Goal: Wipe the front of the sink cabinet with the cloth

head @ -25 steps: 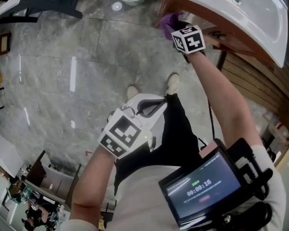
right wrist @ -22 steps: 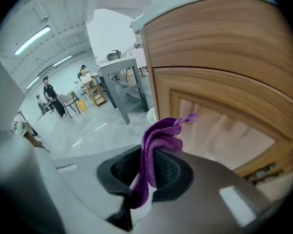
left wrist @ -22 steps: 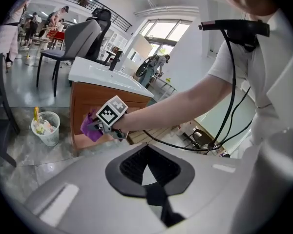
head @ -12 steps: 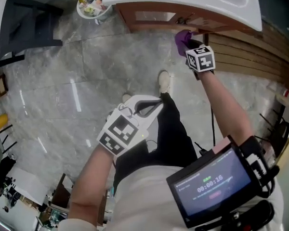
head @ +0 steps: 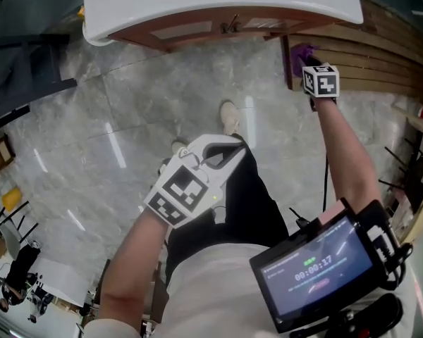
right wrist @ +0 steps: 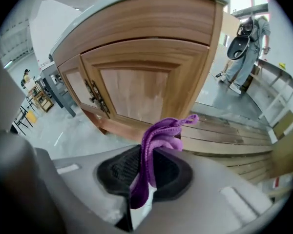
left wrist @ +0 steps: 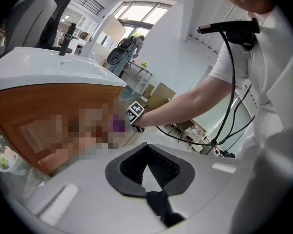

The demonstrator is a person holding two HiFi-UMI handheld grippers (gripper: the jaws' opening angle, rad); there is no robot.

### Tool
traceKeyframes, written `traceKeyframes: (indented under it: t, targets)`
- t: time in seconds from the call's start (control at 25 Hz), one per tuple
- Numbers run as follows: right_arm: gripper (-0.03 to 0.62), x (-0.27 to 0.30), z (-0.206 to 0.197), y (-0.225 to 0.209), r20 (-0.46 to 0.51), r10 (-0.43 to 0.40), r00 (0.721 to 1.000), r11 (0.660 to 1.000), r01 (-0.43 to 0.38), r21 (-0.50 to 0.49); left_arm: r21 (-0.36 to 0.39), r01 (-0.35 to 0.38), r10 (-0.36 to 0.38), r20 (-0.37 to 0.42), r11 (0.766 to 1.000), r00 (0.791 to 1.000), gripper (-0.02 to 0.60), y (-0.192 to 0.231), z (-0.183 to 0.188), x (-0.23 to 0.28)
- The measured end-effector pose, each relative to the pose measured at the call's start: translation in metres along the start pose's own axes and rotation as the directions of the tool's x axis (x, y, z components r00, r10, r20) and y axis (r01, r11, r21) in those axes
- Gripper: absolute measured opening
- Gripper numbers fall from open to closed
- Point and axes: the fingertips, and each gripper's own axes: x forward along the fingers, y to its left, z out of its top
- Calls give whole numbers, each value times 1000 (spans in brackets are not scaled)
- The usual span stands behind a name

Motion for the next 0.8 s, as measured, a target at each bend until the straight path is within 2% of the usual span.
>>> traceKeyframes:
  t: [0.16, 0.44, 0.8]
  targets:
    - [55, 23, 1, -35, -24, -16, 1000, 1000, 16, -14, -9, -3, 3, -7, 1000, 1000, 8, 14, 15, 21]
    - [55, 80, 10, -50, -62, 14, 998, 1000, -13, 18, -38, -32, 32, -6, 999, 999, 8, 50, 28, 45]
    - [55, 115, 20, -25, -74, 53, 996, 998, -56, -40, -65, -56, 56, -2, 996, 998, 8, 63, 25, 53]
